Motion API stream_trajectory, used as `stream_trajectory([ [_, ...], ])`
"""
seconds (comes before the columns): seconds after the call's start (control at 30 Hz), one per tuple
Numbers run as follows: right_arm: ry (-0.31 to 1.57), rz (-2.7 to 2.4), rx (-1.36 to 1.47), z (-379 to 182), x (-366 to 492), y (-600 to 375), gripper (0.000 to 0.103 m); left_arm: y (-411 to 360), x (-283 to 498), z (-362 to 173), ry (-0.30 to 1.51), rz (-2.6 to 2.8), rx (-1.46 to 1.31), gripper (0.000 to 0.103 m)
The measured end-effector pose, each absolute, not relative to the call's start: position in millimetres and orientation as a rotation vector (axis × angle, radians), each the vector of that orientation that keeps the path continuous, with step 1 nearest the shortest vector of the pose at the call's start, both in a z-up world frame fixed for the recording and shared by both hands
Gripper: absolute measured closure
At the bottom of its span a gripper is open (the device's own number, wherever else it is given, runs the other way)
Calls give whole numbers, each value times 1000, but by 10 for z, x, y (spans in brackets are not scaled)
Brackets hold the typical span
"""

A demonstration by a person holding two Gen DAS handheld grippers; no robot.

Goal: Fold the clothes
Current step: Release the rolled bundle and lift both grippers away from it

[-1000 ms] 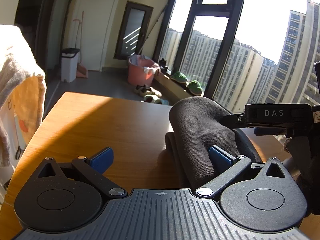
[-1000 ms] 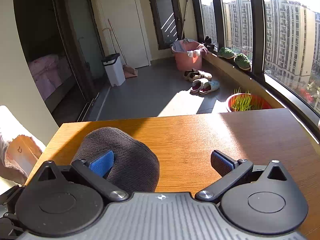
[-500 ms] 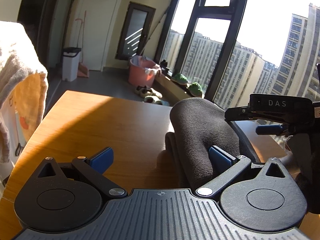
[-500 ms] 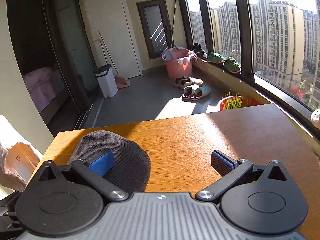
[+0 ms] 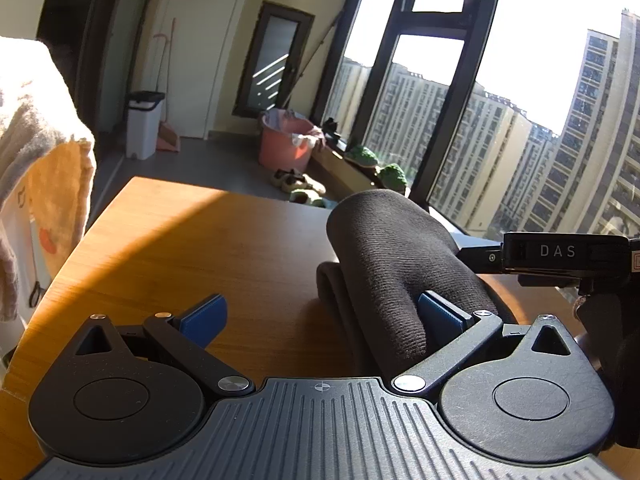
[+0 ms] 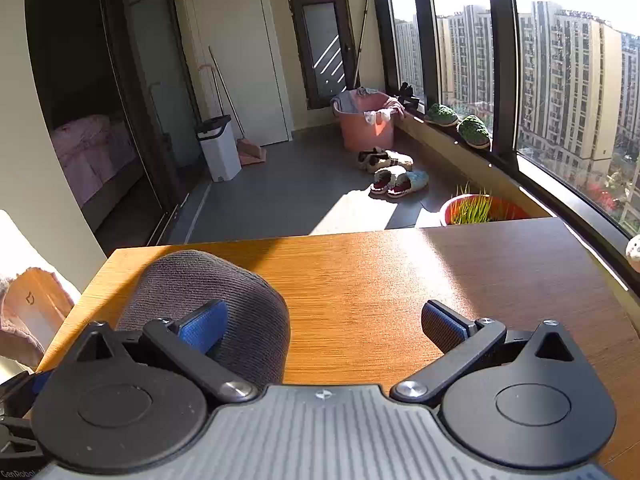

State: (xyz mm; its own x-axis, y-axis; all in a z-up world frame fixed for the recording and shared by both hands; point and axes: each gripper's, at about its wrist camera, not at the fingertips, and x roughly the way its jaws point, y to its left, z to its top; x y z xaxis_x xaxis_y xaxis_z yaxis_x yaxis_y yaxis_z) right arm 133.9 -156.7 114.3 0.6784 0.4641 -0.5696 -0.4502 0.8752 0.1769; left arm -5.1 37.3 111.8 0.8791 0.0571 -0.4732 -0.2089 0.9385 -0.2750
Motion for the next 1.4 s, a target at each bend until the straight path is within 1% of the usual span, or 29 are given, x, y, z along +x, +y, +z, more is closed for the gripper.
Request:
stream_trajectory([
  [0.07, 648, 540, 34, 1174, 1397, -1468, 0, 363, -45, 1119, 480, 141, -330, 0],
  [0.13, 721, 538, -13, 1088, 1510, -1262, 0, 371, -41, 1122, 481, 138, -333, 0],
  [0.3, 699, 509, -119, 1054, 1450, -1081, 0, 463, -31, 1092, 491, 128, -392, 0],
  [0.4, 634, 507, -69, 1158, 1233, -1248, 0, 457, -33, 1088, 492, 118, -391, 0],
  [0.5, 567, 480, -6, 1119, 916, -1532, 0, 440, -54, 1093, 481, 123, -382, 0],
  [0.63, 585, 460, 20, 848, 883, -1682, 0, 436, -42, 1092, 485, 112, -384, 0],
  [0.77, 606, 484, 133, 839, 889, -1863, 0, 422, -66, 1097, 473, 119, -372, 0],
  [0.9, 561, 503, 136, 810, 605, -2057, 0, 451, -159, 1108, 432, 131, -394, 0],
  [1.03, 604, 485, 159, 699, 374, -2274, 0, 419, -285, 1132, 414, 148, -391, 0],
  [1.2, 680, 451, 140, 668, 348, -2299, 0, 303, -476, 1158, 415, 152, -380, 0],
  [1.33, 711, 409, 24, 665, 275, -2130, 0, 202, -587, 1152, 459, 159, -358, 0],
  [1.4, 719, 386, -15, 658, 248, -2068, 0, 192, -602, 1121, 518, 161, -371, 0],
])
